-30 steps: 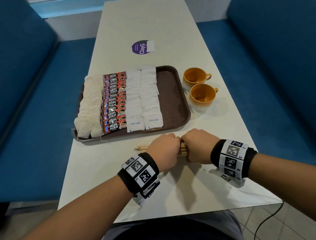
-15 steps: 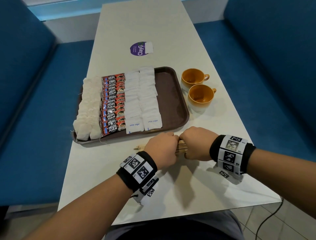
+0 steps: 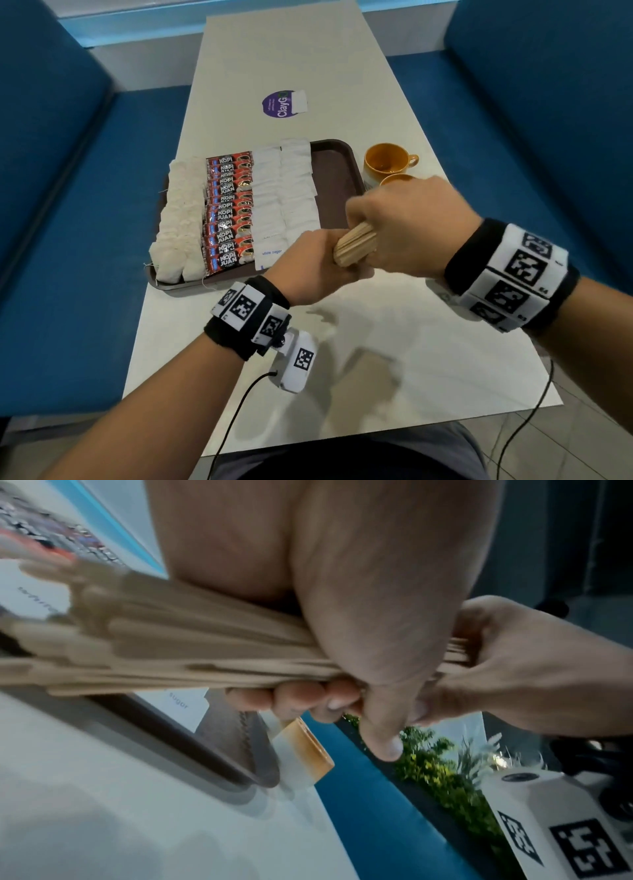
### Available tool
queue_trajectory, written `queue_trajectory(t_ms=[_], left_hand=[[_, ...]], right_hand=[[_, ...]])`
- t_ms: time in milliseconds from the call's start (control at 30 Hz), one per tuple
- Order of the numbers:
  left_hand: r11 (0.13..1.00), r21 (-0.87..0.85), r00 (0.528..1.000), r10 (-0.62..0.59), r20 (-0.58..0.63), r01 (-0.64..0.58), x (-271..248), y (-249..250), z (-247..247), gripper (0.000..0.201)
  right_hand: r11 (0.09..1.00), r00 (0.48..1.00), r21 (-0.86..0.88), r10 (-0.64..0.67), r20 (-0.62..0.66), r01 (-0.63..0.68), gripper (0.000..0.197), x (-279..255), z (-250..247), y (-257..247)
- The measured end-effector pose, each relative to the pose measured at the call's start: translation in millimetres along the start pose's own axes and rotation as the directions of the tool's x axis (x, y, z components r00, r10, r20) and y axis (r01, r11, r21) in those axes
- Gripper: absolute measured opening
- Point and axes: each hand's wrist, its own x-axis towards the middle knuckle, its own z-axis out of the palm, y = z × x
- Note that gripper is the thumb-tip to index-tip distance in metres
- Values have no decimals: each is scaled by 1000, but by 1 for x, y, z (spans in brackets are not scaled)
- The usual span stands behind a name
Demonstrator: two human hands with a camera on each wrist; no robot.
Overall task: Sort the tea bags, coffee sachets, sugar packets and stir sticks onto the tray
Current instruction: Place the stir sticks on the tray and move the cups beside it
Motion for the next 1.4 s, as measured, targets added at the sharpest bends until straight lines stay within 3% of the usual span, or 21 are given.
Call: queue_trajectory(t_ms=[100,200,267,333,400,500,567,633,733,900,967,1000,1067,1133,1167,1200,1267,1333,1400], left_hand=[[990,-142,998,2,-62,-11,-4,-3,-5,35],[942,-334,994,-57,-97,22,-7,-10,-3,24],[924,-382,992,-64,-112,17,-8,-13,0,30],[919,-395,993,-47,-109,0,-9,-11,3,29],[894,-448,993,-48,-106,-4,-9,-12,7,20],[959,-281,985,-29,-169,-20,-6,-22,11,53],[977,-213,981,-42,-189,1,-6,-27,13,64],[971,-239,984,-57,-171,15,-7,-31,14,56],[955,-295,987,-72,-145,26,-8,-29,13,33],[905,-420,983,-131,-126,66,-11,-25,13,40],[905,-418,984,-144,-110,86,-14,-28,12,55],[909,-404,980,-159,-119,98,-13,-29,12,54],[930,-347,972,-185,-145,125,-8,-33,20,33],[960,-238,939,-213,-269,149,-5,-24,26,21],[953,-270,927,-218,-303,136,-5,-22,28,15],[939,-329,927,-210,-311,102,-5,-21,28,21],[932,-354,951,-181,-251,84,-9,-25,24,64],[923,-368,975,-174,-139,112,-12,-35,19,67],[939,-326,982,-155,-108,112,-9,-45,23,57]], right_hand=[[987,995,158,47,-84,-34,41,0,-25,10],[858,967,503,29,-253,105,49,2,-40,14],[779,938,597,32,-345,193,49,8,-37,7],[722,941,652,2,-338,233,43,15,-28,-7],[729,961,645,-67,-267,230,47,23,-18,-22],[790,978,579,-134,-161,204,52,34,-4,-37],[812,982,553,-135,-132,186,51,38,2,-41],[810,987,567,-101,-123,154,47,38,7,-42],[728,993,678,-26,-119,100,33,34,13,-40],[667,959,720,30,-283,192,39,30,7,-37],[678,953,708,34,-301,199,29,34,8,-35],[697,958,690,11,-285,197,29,35,10,-35],[742,968,638,-63,-243,208,40,37,21,-37],[779,971,587,-113,-213,220,54,36,28,-41],[786,971,576,-123,-206,222,59,36,29,-42],[785,970,577,-126,-206,225,60,37,29,-42],[779,966,581,-123,-229,237,57,39,26,-41],[767,960,591,-119,-253,251,47,41,22,-43],[770,966,591,-133,-220,241,44,43,19,-46]])
